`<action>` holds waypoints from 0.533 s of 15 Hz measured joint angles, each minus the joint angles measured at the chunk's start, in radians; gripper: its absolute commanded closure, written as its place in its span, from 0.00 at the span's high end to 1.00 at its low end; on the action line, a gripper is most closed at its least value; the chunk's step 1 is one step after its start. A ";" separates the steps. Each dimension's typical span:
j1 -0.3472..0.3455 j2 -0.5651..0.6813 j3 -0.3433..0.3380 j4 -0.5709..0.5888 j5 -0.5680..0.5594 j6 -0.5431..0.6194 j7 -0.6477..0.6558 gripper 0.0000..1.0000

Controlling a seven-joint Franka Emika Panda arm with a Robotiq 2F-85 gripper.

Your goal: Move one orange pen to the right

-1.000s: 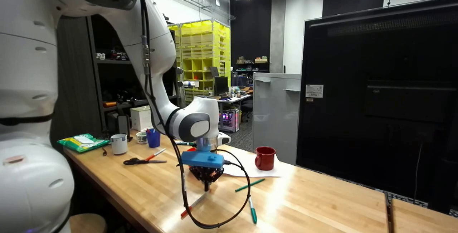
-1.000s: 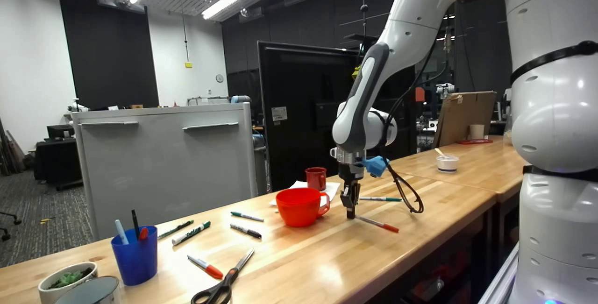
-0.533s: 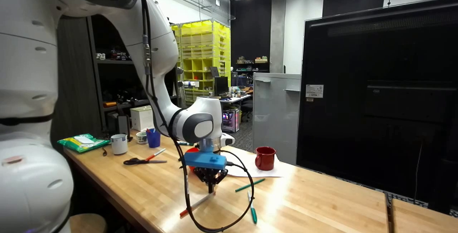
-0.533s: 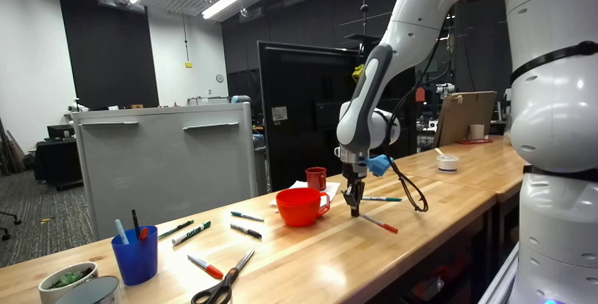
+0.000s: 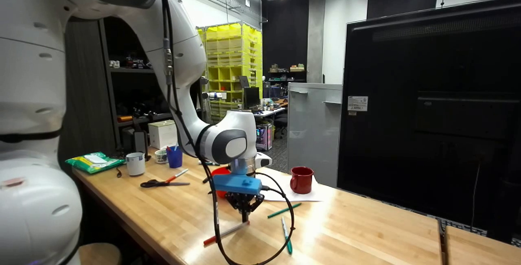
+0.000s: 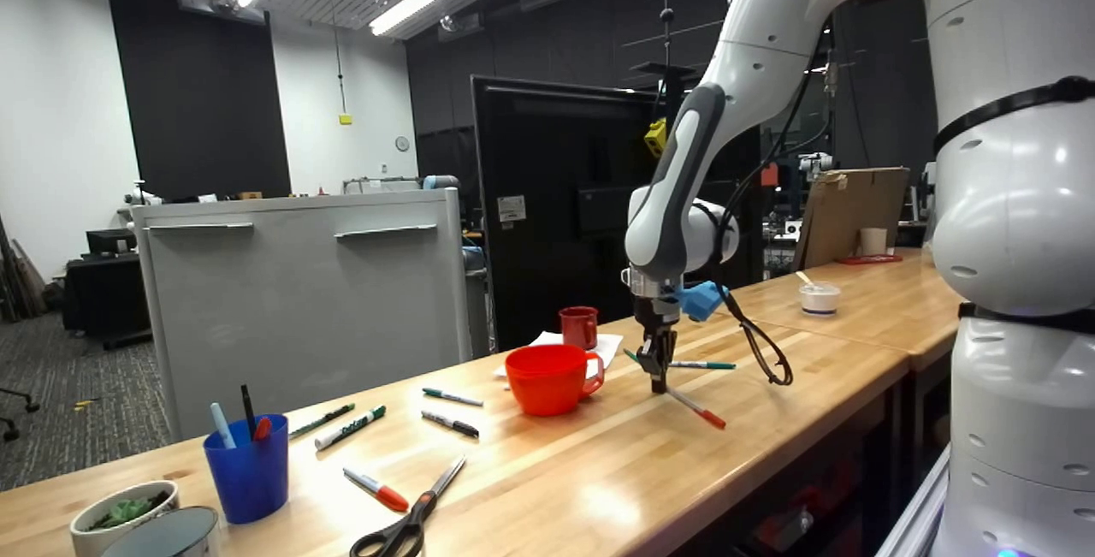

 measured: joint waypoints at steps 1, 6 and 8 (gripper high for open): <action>0.000 0.000 0.000 0.000 -0.009 0.000 0.004 0.26; 0.000 -0.001 -0.010 0.000 -0.107 0.007 0.064 0.48; 0.000 -0.001 -0.022 0.000 -0.166 0.013 0.101 0.62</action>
